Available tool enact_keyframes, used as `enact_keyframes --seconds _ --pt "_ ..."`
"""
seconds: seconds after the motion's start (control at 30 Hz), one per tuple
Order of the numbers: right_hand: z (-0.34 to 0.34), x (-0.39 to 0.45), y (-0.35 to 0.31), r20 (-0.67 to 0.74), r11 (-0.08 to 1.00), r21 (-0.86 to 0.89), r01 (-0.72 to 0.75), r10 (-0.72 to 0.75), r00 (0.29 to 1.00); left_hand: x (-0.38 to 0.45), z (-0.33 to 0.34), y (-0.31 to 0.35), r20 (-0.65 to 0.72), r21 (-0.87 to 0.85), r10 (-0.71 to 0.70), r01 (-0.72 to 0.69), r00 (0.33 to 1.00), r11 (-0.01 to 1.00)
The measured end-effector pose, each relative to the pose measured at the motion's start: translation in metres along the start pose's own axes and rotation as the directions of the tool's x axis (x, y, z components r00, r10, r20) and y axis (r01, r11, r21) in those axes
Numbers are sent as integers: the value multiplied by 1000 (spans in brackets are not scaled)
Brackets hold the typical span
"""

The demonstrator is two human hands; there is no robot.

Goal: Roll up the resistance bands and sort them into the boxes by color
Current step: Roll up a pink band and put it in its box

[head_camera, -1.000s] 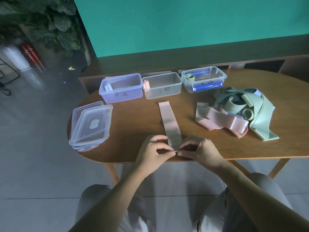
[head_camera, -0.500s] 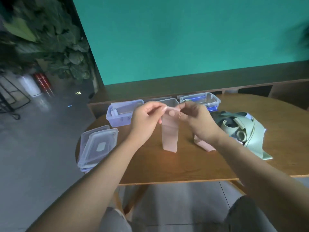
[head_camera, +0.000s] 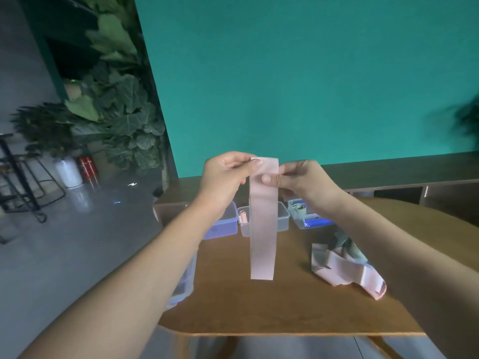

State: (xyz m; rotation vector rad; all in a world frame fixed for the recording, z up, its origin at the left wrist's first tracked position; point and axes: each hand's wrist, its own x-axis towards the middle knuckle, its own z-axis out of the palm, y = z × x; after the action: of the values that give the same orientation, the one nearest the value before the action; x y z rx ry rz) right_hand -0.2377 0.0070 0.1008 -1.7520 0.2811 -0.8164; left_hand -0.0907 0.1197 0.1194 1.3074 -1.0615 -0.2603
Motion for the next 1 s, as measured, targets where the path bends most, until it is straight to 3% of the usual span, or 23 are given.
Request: enact_keyframes --seconds 0.13,0.37,0.6,0.83,1.0 --pt "0 -3 -1 104 995 -91 -30 40 994 3 -3 9 -47 -20 -3 2 999 1000" --pt "0 -4 -4 18 996 -89 -25 26 999 5 -3 19 -25 -7 39 -39 999 999" --pt "-1 -6 -7 -3 995 -96 -19 19 1000 0 -9 30 87 40 -8 5 996 999" --pt "1 -10 -11 -20 996 -87 -18 16 1000 -3 -14 36 98 94 87 -96 991 991" --pt "0 -12 -15 -23 996 -92 -9 7 1000 -10 -12 41 240 89 60 -83 969 993"
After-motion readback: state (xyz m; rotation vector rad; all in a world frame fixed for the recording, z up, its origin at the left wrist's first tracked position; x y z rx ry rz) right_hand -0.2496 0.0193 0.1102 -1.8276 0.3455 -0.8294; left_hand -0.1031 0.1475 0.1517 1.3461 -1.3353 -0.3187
